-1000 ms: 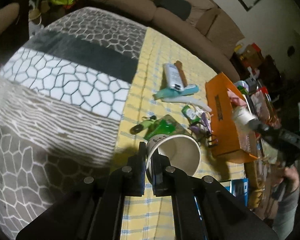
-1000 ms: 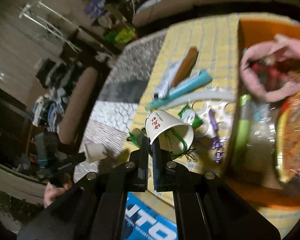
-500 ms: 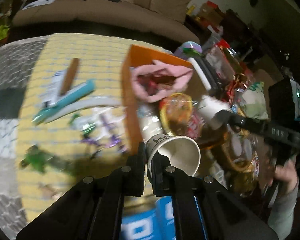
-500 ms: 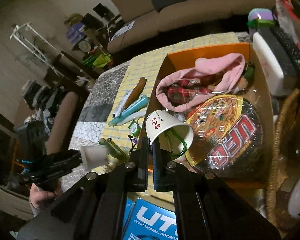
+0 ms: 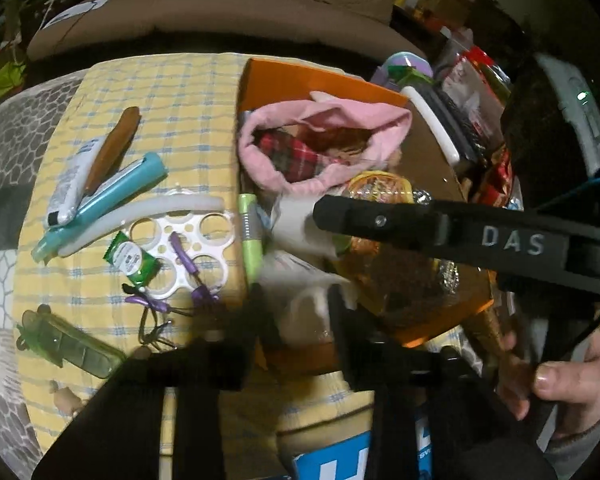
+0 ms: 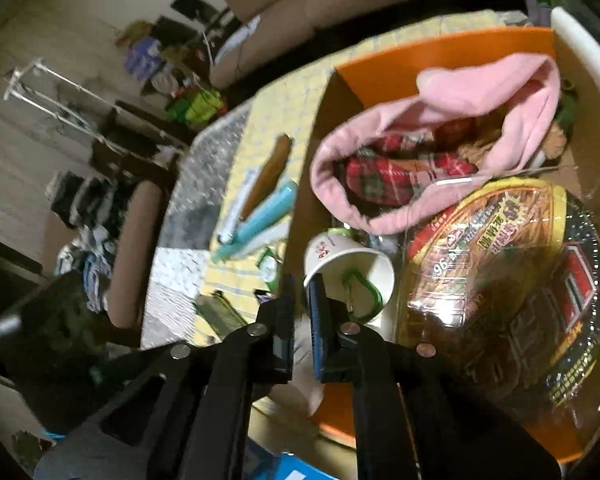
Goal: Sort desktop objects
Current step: 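Lower both cups into the box and open both grippers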
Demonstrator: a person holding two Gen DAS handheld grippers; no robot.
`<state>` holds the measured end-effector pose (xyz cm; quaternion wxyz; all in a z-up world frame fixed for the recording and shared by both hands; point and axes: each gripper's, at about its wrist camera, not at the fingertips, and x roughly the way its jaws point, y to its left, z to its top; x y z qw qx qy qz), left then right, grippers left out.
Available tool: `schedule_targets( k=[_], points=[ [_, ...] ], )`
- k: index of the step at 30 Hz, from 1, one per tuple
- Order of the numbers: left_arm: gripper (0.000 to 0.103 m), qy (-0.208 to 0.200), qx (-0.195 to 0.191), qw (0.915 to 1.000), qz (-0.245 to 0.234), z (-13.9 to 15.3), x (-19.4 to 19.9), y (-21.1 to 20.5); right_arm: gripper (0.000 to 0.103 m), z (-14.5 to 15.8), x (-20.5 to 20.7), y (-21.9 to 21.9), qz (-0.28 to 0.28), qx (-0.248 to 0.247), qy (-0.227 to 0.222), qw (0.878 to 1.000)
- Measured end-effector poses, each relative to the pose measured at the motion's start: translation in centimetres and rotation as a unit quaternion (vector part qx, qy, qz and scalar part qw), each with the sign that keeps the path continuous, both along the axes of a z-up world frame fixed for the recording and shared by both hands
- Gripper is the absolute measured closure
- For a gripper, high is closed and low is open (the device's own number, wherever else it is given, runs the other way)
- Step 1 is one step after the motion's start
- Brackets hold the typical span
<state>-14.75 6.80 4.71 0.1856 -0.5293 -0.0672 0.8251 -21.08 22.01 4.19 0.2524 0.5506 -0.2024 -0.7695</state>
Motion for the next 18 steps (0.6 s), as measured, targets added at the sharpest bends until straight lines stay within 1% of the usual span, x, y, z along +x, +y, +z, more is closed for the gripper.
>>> schedule_targets(
  k=[2, 5, 7, 8, 9, 10, 11, 12, 13, 14, 15, 16, 18],
  points=[
    [0.063, 0.002, 0.003, 1.0000, 0.004, 0.3, 0.0, -0.4, 0.064, 0.3, 0.3, 0.3, -0.002, -0.001, 0.011, 1.000],
    [0.059, 0.008, 0.016, 0.9997, 0.014, 1.1, 0.1, -1.2, 0.062, 1.7, 1.3, 1.0, -0.007, -0.010, 0.032, 0.999],
    [0.057, 0.014, 0.013, 0.9997, 0.018, 1.5, 0.2, -1.4, 0.061, 2.8, 2.0, 1.7, -0.014, -0.010, 0.044, 0.999],
    [0.053, 0.016, 0.013, 0.9996, 0.018, 1.9, 0.4, -1.5, 0.058, 3.3, 2.5, 1.7, -0.014, -0.004, 0.050, 0.999],
    [0.046, 0.018, 0.013, 0.9996, 0.017, 2.2, 0.8, -1.6, 0.052, 3.8, 2.9, 1.7, -0.014, 0.007, 0.056, 0.998],
    [0.042, 0.020, 0.011, 0.9996, 0.017, 2.4, 1.1, -1.7, 0.049, 4.4, 3.5, 1.8, -0.016, 0.019, 0.063, 0.998],
    [0.036, 0.023, 0.008, 0.9996, 0.016, 2.7, 1.4, -1.8, 0.042, 4.9, 4.2, 1.9, -0.021, 0.029, 0.072, 0.997],
    [0.032, 0.030, -0.001, 0.9994, 0.017, 3.1, 2.1, -2.0, 0.036, 5.3, 4.8, 1.9, -0.023, 0.033, 0.077, 0.996],
    [0.029, 0.037, -0.011, 0.9991, 0.018, 3.4, 2.7, -2.1, 0.034, 5.8, 5.8, 2.1, -0.027, 0.032, 0.083, 0.996],
    [0.020, 0.044, -0.021, 0.9986, 0.018, 3.7, 3.3, -2.2, 0.028, 6.1, 6.7, 2.1, -0.030, 0.032, 0.090, 0.995],
    [0.013, 0.053, -0.031, 0.9979, 0.019, 4.0, 4.1, -2.5, 0.020, 6.5, 7.2, 2.4, -0.032, 0.035, 0.096, 0.994],
    [0.011, 0.057, -0.035, 0.9976, 0.020, 4.2, 4.8, -2.7, 0.017, 6.9, 8.3, 2.5, -0.034, 0.040, 0.103, 0.993],
    [0.009, 0.056, -0.037, 0.9975, 0.021, 4.4, 6.2, -3.3, 0.006, 7.3, 10.1, 2.8, -0.039, 0.049, 0.110, 0.992]
  ],
)
